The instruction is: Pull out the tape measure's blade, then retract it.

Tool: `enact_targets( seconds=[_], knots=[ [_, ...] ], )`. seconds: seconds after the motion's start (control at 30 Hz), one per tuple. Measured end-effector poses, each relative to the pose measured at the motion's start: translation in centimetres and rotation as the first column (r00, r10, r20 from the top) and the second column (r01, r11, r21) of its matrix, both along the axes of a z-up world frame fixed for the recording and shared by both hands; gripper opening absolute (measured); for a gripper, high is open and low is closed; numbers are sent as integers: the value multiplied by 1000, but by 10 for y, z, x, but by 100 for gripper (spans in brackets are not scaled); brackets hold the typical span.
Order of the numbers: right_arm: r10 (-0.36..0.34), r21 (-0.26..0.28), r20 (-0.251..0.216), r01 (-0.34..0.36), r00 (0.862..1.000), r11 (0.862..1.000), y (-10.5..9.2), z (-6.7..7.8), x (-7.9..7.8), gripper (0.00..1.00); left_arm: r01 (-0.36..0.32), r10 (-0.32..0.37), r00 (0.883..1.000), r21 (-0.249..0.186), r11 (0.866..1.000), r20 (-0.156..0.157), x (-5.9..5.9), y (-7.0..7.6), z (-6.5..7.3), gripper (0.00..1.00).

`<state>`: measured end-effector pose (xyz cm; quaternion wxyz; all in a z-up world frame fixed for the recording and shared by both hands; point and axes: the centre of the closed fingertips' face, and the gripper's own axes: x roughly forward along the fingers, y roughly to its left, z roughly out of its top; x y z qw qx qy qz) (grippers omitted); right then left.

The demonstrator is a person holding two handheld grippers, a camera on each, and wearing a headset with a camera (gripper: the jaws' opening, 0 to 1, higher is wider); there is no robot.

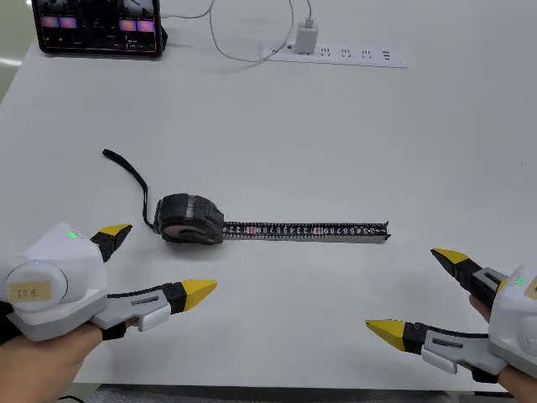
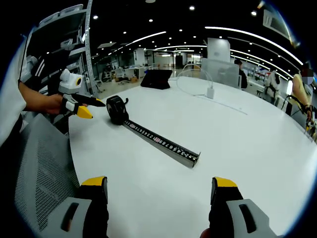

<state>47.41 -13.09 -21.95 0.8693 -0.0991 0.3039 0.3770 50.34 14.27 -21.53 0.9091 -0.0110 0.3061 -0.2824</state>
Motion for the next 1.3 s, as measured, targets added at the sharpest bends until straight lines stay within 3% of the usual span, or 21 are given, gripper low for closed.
enact_targets(
  seconds=[0.27,0.7,0.8,1.3],
  knots=[
    [-4,7,-3,4,1000,1000,0,0,0,84,4,-4,1000,-22,1000,-3,8,-13,-3,90],
    [-2,7,-3,2,1000,1000,2,0,1,84,-24,24,1000,-61,998,1,19,-23,0,91],
    [-4,12,-21,4,1000,1000,2,-2,-1,83,-42,42,999,-69,997,2,20,-22,0,90],
    [8,3,-14,-8,1000,1000,0,-2,4,80,-144,144,990,-26,989,1,29,-19,-3,85]
  ],
)
